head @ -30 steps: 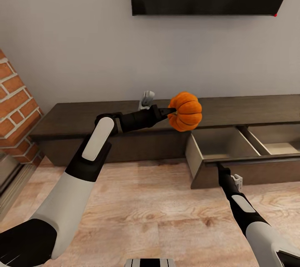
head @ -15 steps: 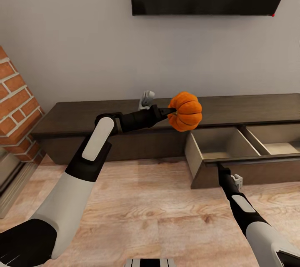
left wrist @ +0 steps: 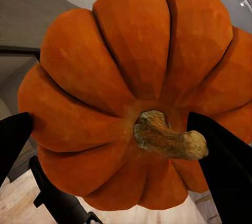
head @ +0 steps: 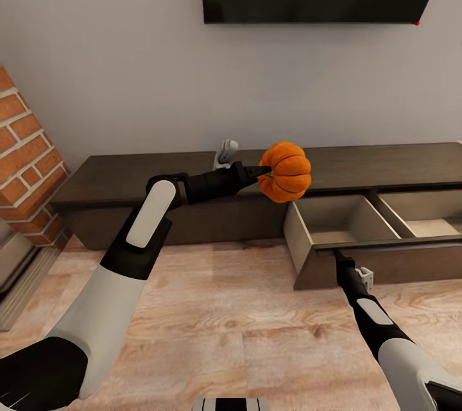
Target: Place each of the two pumpkins and all three candles from the living room inside a cabinet in the living room (use any cabinet), then make sure every cabinet is closed, and position the cauldron so it is next to a table in the living room.
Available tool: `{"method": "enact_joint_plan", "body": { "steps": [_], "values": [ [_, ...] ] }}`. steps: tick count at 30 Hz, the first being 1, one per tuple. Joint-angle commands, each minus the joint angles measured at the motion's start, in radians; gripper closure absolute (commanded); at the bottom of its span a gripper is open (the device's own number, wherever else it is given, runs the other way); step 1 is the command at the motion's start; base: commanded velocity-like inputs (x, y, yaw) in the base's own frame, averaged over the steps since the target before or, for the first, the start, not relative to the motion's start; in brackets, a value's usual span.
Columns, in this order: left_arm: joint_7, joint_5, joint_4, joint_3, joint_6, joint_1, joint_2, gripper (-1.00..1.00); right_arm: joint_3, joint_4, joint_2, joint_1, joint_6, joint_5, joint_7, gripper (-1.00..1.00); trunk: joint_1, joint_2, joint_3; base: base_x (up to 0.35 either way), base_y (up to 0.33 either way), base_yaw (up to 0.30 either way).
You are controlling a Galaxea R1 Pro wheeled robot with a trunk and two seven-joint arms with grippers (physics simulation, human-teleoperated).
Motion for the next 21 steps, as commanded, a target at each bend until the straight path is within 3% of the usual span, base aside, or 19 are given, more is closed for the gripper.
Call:
{"method": "enact_joint_plan", "body": {
  "steps": [1, 20, 21],
  "values": [
    [0.000, 0.002, 0.000, 0.001, 0.003, -0.001, 0.000, 1.00, 0.021, 0.082, 0.004, 0.015, 0.006, -0.003, 0.024, 1.00, 0.000, 0.000, -0.001, -0.020, 0.000, 0.000],
    [0.001, 0.002, 0.003, 0.001, 0.003, -0.001, 0.000, 1.00, 0.021, 0.082, 0.005, 0.015, -0.009, -0.003, 0.023, 1.00, 0.000, 0.000, -0.001, -0.002, 0.000, 0.000],
    [0.001, 0.002, 0.003, 0.001, 0.003, -0.001, 0.000, 1.00, 0.021, 0.083, 0.005, 0.015, -0.011, -0.003, 0.023, -1.00, 0.000, 0.000, -0.001, 0.000, 0.000, 0.000]
  ]
}}
